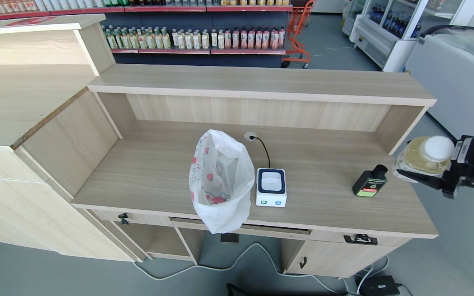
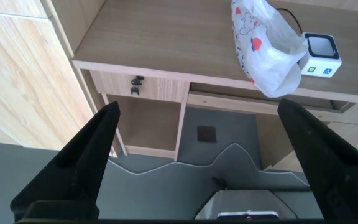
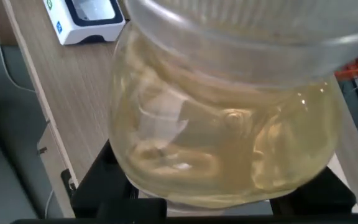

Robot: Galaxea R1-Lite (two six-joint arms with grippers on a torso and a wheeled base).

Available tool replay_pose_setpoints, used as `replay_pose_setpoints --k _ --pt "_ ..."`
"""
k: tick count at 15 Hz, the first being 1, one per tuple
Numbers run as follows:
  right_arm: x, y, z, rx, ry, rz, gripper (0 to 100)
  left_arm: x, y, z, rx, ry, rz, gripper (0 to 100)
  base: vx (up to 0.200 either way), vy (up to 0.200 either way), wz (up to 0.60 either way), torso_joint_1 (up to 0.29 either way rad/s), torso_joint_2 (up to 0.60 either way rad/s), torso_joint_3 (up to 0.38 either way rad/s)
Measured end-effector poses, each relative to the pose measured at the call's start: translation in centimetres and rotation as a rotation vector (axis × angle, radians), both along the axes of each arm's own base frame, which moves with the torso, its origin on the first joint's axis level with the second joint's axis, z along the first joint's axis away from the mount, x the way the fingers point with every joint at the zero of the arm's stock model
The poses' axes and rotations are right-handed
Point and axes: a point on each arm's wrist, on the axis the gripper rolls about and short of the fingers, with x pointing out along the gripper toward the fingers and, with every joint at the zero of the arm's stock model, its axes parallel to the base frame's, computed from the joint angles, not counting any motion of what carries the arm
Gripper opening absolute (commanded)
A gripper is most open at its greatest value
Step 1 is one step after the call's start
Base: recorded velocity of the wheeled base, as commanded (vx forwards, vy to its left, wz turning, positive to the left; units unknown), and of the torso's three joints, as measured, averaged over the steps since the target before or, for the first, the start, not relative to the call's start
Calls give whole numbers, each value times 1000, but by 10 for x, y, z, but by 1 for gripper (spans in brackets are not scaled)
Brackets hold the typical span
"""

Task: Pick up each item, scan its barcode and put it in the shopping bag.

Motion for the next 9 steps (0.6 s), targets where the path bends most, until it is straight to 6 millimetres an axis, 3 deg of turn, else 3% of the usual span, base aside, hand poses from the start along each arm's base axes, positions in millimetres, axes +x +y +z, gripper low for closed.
replay_pose_setpoints --k 6,9 --pt "1 -17 3 -192 -171 66 0 0 0 0 0 1 0 100 0 0 0 0 0 0" --pt "2 -20 7 -229 -212 66 0 0 0 0 0 0 0 100 0 0 600 1 5 7"
